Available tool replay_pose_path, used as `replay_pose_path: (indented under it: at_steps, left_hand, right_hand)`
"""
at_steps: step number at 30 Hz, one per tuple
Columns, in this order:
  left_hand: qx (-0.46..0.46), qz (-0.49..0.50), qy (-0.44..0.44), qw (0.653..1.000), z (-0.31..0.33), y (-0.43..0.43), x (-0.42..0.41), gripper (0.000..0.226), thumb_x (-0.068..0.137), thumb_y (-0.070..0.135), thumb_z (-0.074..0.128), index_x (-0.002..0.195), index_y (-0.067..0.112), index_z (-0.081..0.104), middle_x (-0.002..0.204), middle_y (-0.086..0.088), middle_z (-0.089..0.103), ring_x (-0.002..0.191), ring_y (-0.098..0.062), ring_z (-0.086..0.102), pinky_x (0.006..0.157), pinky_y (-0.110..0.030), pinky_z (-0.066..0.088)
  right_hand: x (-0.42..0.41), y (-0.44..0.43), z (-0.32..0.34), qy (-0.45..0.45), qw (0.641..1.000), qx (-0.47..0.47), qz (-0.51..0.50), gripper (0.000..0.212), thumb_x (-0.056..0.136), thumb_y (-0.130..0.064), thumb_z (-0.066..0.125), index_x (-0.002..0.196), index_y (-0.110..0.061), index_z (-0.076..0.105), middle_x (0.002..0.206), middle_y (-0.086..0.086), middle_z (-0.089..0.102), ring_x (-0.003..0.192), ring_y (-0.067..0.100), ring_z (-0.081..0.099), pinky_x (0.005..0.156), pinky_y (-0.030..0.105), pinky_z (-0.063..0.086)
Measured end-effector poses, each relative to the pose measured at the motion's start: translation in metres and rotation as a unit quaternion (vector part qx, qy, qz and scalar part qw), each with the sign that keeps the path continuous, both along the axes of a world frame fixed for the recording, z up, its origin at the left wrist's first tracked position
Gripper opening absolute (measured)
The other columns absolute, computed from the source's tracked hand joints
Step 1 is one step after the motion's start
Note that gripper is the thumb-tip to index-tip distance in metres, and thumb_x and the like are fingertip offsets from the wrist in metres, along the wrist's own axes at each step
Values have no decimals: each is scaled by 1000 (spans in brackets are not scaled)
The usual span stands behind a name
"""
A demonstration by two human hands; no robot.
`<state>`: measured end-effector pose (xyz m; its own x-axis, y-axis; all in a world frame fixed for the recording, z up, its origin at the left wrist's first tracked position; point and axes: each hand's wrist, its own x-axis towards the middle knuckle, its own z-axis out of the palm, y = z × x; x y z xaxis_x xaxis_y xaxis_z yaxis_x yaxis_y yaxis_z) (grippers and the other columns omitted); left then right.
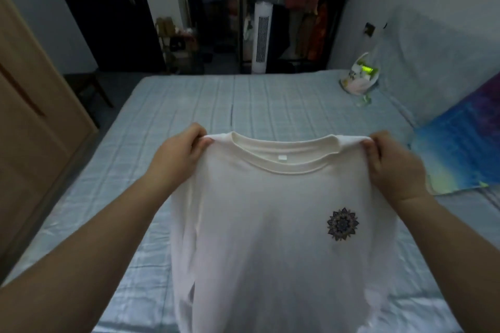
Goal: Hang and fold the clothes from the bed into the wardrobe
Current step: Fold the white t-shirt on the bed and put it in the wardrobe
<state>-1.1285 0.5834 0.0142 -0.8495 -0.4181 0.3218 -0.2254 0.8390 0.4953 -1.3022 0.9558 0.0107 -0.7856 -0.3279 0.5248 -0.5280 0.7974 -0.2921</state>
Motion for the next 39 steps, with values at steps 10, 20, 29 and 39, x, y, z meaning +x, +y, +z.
replay_pose_path:
  at_steps: [10,20,29,39]
  left_hand:
    - [215,110,-172,955,-257,-33,-228,12,95,21,58,86,18,51,72,6,51,76,-24,51,61,-32,31]
    - [145,241,-286,916,-491,-67,-371,5,86,24,53,91,23,53,90,-1,53,101,-32,53,93,-42,39]
    - [-64,211,-165,961,-570,-59,-360,19,79,19,55,97,16,52,101,-7,52,95,-30,44,85,-43,28]
    - [-54,188,-256,947,-548,-54,-351,32,93,26,48,122,13,51,127,-13,51,115,-36,46,97,-49,32]
  right_hand:
    - [-232,-104,-267,-229,972,59,-8,19,104,-31,35,96,-19,47,85,4,55,77,30,53,68,36,34]
    - [-346,-171,-517,-223,960,164,-40,12,97,-16,48,103,-22,56,97,7,61,93,32,56,80,43,38]
    - [-347,-167,-563,-156,977,140,-39,17,89,-17,52,106,-18,53,108,13,52,98,36,48,85,48,36]
    - [-338,-164,-535,-190,963,192,-7,28,98,-21,42,122,-11,51,121,19,54,107,38,50,91,48,39]
